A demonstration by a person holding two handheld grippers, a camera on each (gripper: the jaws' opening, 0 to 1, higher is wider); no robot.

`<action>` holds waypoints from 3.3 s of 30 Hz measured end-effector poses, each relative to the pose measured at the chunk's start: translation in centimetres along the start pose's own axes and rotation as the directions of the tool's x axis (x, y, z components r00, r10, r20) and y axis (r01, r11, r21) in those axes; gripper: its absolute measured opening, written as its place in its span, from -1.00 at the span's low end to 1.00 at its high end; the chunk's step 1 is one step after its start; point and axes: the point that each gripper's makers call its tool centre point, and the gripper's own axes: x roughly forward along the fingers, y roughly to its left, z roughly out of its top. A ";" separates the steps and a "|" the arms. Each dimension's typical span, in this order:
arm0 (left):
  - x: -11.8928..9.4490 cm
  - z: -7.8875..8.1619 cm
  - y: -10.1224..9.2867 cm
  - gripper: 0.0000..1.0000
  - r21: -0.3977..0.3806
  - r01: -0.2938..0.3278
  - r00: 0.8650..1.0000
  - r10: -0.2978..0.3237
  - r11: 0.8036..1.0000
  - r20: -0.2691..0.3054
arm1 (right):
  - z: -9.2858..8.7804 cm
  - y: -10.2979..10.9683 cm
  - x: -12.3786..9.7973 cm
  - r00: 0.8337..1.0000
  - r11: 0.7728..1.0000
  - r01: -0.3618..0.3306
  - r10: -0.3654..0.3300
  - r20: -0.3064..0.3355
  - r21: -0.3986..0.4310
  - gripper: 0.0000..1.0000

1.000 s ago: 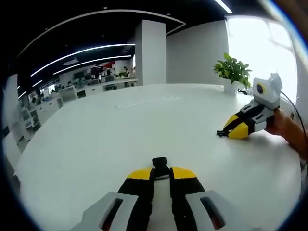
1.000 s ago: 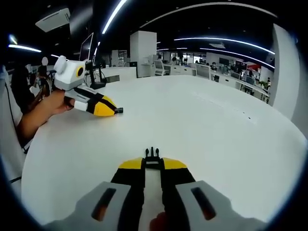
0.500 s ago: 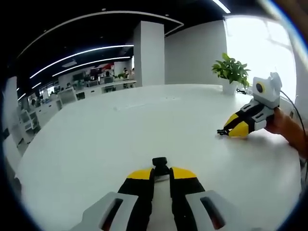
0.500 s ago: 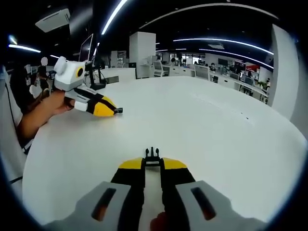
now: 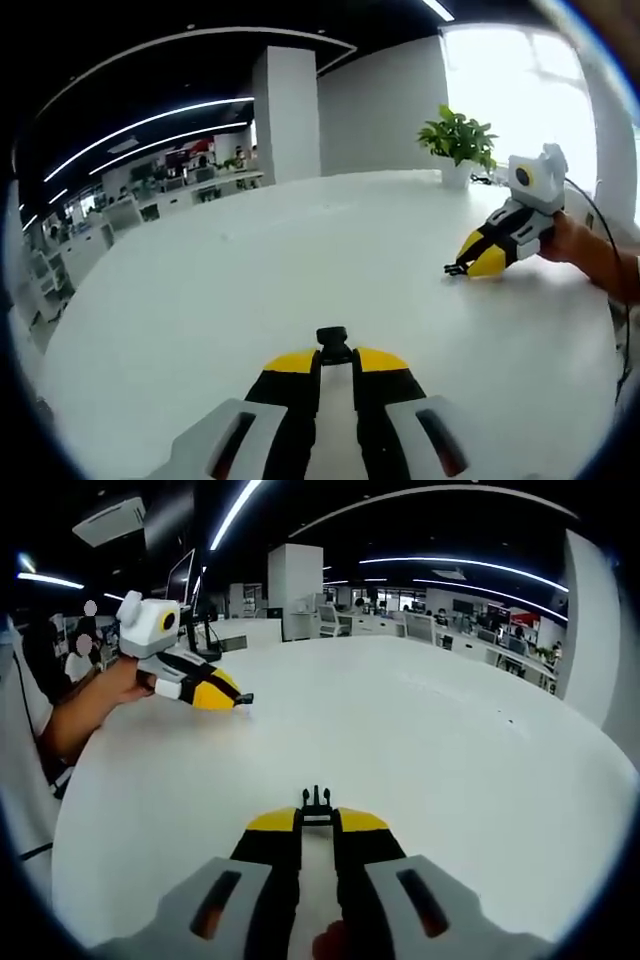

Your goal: Snap the two parts of the plastic buckle together until the buckle closes and remains connected.

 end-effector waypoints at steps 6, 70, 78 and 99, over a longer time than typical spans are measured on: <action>-0.8 0.8 -1.2 -0.76 -0.018 0.112 0.993 -0.112 0.994 0.030 | 0.4 0.6 -0.1 1.000 1.000 -0.021 0.021 0.008 -0.001 -0.75; -2.7 -3.7 -10.5 -0.75 0.346 0.643 0.763 -0.613 0.683 -0.207 | -1.2 7.8 -1.8 0.967 0.960 -0.256 0.254 -0.027 -0.117 -0.75; -2.4 -3.5 -10.1 -0.72 0.329 0.621 0.782 -0.592 0.712 -0.195 | -1.3 7.8 -1.7 0.967 0.960 -0.256 0.254 -0.025 -0.119 -0.75; -2.6 -3.5 -9.5 -0.73 0.310 0.605 0.795 -0.581 0.734 -0.175 | -1.3 7.9 -1.8 0.967 0.960 -0.253 0.252 -0.022 -0.121 -0.75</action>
